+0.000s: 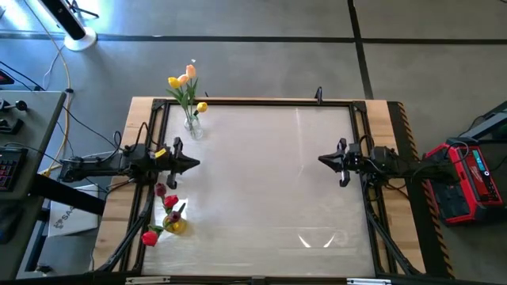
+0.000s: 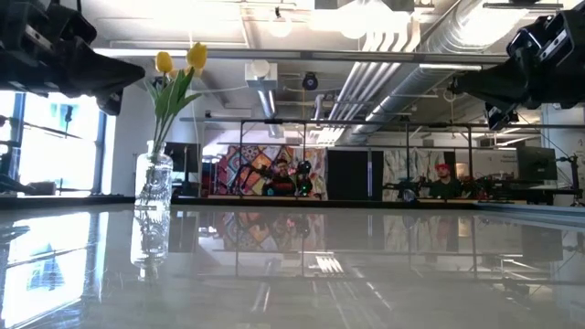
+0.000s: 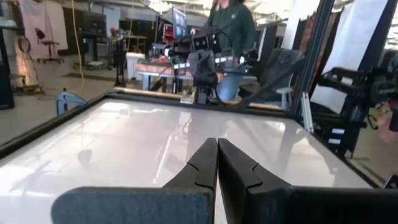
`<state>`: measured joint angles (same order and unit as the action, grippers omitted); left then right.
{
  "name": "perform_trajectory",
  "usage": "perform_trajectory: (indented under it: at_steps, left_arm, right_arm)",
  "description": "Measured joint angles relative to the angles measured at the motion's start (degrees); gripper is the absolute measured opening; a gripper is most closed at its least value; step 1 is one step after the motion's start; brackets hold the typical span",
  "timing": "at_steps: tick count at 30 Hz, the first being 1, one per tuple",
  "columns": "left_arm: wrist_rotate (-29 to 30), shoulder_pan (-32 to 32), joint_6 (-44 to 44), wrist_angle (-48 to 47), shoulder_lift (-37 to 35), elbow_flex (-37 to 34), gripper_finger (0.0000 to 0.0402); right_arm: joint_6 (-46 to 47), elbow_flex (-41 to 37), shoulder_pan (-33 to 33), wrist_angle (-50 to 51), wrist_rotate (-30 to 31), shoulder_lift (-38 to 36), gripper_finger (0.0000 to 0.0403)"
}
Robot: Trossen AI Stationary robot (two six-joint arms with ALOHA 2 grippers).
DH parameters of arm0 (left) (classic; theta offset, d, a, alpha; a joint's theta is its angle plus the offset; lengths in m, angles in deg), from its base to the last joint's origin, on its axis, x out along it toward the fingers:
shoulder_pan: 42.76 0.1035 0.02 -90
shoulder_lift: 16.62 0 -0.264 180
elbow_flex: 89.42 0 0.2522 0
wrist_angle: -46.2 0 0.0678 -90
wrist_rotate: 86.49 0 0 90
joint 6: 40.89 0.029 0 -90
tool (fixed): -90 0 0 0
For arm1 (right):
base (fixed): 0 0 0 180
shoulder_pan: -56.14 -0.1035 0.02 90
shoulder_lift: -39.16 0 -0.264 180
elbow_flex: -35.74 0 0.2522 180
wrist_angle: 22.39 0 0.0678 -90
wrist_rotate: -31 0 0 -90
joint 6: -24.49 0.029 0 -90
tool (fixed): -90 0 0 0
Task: Sort flowers into vase by color
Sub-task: Return to Home Position
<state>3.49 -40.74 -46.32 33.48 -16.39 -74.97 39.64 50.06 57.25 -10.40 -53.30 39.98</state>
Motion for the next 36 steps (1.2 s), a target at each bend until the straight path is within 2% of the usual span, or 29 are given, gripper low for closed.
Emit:
perform_trajectory:
  at_steps: [9, 36]
  left_arm:
    - [0.1, 0.0, -5.4, -0.4, 0.2, 0.0, 0.0]
    - [0.2, 0.0, -5.4, -0.4, 0.3, 0.0, 0.0]
  right_arm:
    - [-0.2, 0.0, 0.0, 0.0, -0.1, 0.0, 0.0]
    - [-0.2, 0.0, 0.0, 0.0, -0.1, 0.0, 0.0]
